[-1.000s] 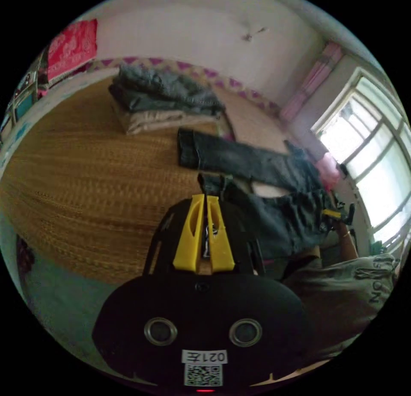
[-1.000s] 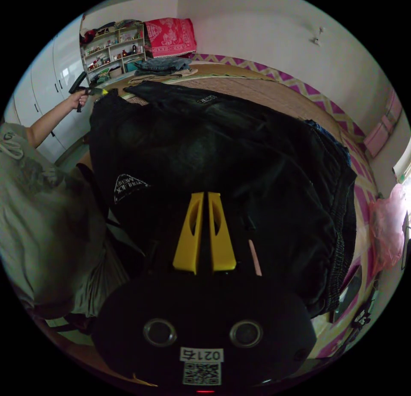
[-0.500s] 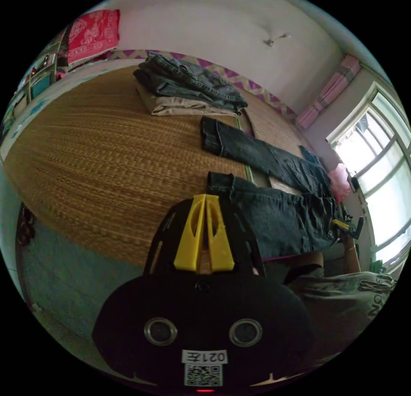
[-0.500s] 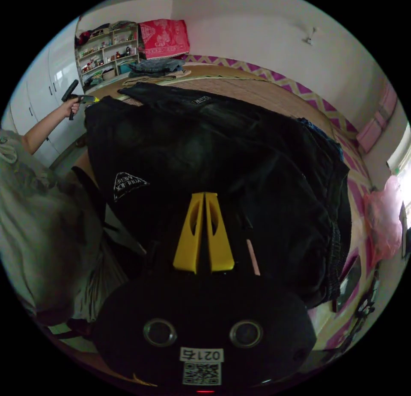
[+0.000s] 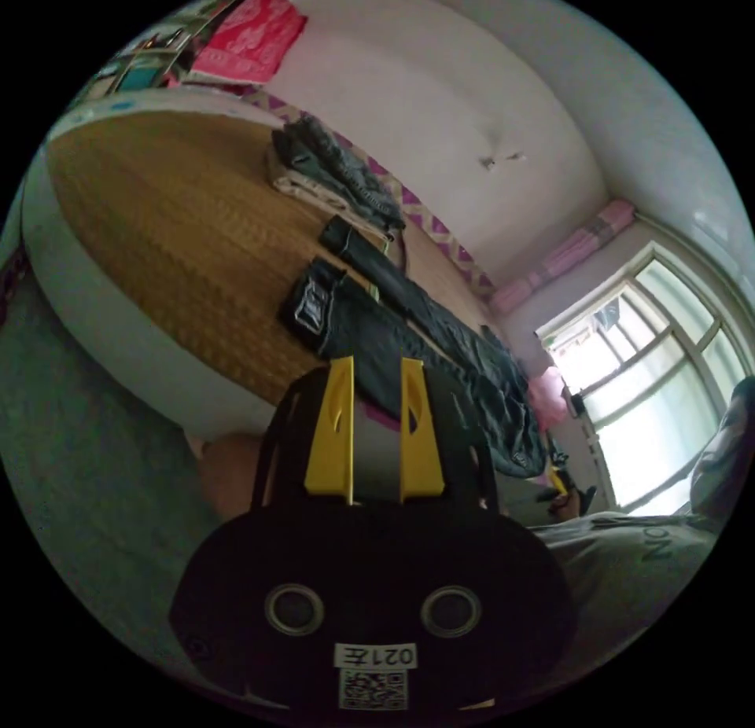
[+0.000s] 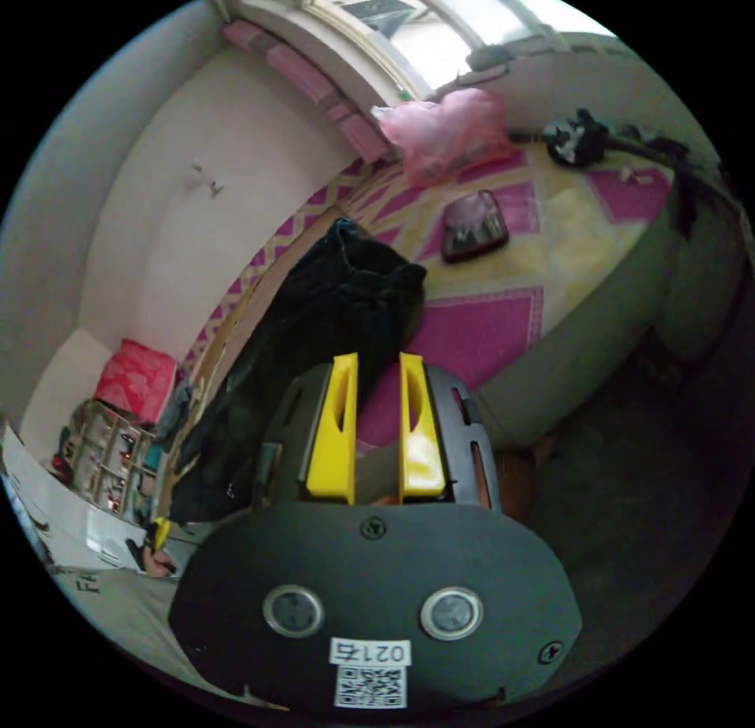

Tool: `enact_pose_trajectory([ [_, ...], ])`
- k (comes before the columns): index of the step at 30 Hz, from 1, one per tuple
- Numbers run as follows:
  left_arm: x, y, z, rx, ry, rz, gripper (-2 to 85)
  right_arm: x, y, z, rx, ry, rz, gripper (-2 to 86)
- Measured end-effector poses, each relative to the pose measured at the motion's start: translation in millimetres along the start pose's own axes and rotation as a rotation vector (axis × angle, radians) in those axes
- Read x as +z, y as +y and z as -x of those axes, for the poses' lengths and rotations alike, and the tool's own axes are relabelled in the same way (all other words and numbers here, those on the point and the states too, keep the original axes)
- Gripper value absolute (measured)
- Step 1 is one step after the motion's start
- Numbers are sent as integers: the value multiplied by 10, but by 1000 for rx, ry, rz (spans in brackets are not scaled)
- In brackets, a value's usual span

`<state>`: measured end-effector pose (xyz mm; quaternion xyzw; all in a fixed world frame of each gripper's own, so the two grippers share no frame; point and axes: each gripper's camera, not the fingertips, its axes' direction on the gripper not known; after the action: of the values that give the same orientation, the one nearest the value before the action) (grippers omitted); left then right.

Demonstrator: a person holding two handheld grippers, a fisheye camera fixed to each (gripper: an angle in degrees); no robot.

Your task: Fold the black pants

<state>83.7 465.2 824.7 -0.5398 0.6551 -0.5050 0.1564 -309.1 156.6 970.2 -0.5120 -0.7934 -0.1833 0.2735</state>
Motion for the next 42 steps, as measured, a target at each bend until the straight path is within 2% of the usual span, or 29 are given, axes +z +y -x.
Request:
enact_pose_trajectory([
  [10, 309, 77, 266, -184, 86, -1, 109, 504, -109, -677, 94, -127, 75, 89],
  [16, 506, -67, 313, -191, 87, -3, 104, 564, -62, -1071, 171, -218, 81, 84],
  [21, 673, -98, 391, -215, 88, -13, 64, 697, 5, -1152, 137, -220, 114, 68],
  [23, 732, -85, 432, -223, 132, -38, 3, 770, 33, -1158, 119, -211, 143, 37],
  [27, 763, -209, 244, -108, 171, -49, -8, 665, -43, -1166, 101, -314, 123, 12],
  [31, 897, -767, -226, 63, 143, -17, -9, 757, -482, -879, 48, -481, 129, 3],
  [36, 1425, -1751, -756, 208, 61, 56, -10, 1243, -1386, -68, -72, -472, 151, 1],
  [42, 2969, -2862, -732, 191, -80, 236, -10, 2777, -2376, 547, -20, -374, 275, 10],
])
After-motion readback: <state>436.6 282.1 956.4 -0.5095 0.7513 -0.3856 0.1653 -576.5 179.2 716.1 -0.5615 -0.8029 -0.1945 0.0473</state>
